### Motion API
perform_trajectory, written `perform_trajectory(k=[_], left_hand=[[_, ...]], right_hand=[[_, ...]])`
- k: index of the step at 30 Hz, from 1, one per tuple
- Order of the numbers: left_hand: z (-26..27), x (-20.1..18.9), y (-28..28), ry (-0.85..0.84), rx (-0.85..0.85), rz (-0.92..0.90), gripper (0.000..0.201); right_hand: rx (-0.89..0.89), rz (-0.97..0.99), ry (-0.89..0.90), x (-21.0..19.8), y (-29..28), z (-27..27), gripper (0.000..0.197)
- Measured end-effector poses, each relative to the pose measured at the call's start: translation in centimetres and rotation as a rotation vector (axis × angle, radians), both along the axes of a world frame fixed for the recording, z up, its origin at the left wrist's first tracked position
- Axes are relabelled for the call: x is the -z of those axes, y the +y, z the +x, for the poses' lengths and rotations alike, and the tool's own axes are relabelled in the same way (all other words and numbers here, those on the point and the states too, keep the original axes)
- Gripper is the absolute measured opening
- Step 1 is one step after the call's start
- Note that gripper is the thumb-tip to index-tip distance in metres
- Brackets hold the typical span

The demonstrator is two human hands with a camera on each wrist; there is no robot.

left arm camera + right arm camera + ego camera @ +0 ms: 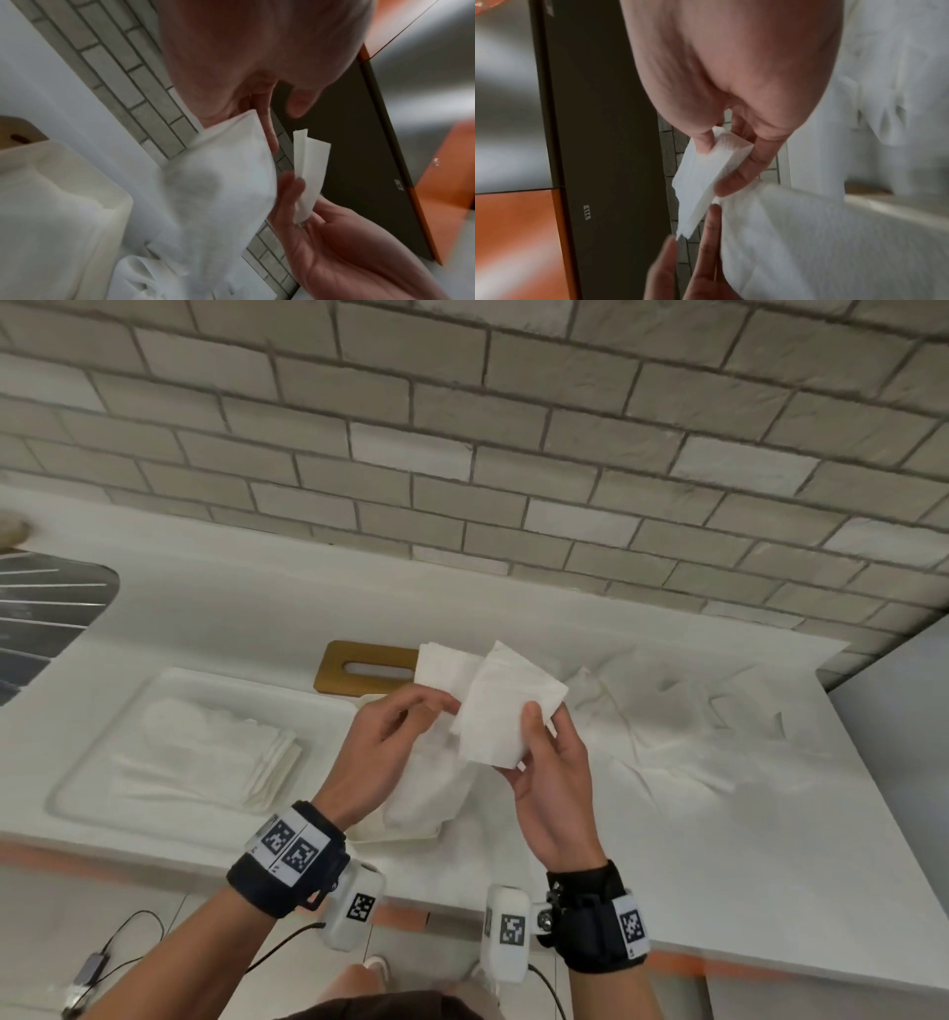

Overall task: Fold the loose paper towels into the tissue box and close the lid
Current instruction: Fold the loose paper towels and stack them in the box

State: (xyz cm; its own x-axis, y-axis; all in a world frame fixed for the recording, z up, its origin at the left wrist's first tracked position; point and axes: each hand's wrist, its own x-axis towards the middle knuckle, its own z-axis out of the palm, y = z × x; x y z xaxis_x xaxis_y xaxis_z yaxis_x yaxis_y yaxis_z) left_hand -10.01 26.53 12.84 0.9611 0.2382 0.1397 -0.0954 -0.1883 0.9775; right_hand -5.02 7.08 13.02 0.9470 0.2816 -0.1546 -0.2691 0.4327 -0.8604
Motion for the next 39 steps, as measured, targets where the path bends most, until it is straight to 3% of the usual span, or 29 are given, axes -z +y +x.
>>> perform_trajectory(k=[6,12,14,16,19,21,24,26,29,31,33,37,39], left_hand=[[-1.5,-0.7,2.7,-0.1,0.126,0.042,0.024],[-2.0,-1.1,6.0,-0.097,0.21,0.129,0.055],[-2.2,-1.4,6.9,-0.091,0.218,0.203,0.045],[-2.3,-1.5,7.8,-0.103,0.155,0.295,0.031],[-2.3,-1.1,9.3,-0.137,-0.011,0.464,0.027],[-2.5,-0.8,10.5,-0.129,-0.081,0.525,0.028],[-3.1,-0.2,11.8,-0.105,-0.129,0.567,0.028],[-3.4,0.5,12.7,-0.09,-0.17,0.583,0.028],[-3.7,1.7,13.9,-0.041,-0.208,0.598,0.024],[-3.5,2.2,14.3,-0.026,-0.21,0.573,0.02],[-2.9,2.0,14.4,-0.035,-0.215,0.53,0.018],[-2.0,1.2,15.1,-0.045,-0.261,0.512,0.008],[-2.1,1.1,15.6,-0.041,-0.264,0.501,0.013]], right_hand=[[-0.093,0.286,0.267,0.6,5.0,-3.0,0.042],[-0.205,0.423,0.39,1.7,8.0,-4.5,0.056],[-0.235,0.526,0.42,2.0,8.2,-4.8,0.073],[-0.284,0.535,0.443,1.9,8.2,-4.8,0.078],[-0.332,0.397,0.37,1.5,8.2,-4.9,0.099],[-0.283,0.256,0.306,1.1,8.4,-5.0,0.103],[-0.105,-0.269,0.125,1.7,8.8,-5.0,0.082],[-0.007,-0.504,-0.026,2.7,8.7,-4.6,0.071],[-0.108,-0.657,-0.274,2.8,8.4,-3.5,0.071],[-0.239,-0.747,-0.411,2.7,8.8,-2.8,0.049],[-0.27,-0.783,-0.403,3.5,9.6,-2.5,0.032],[-0.068,-0.921,-0.232,6.6,11.3,-2.5,0.031],[-0.143,-1.026,-0.17,8.4,11.9,-2.5,0.041]])
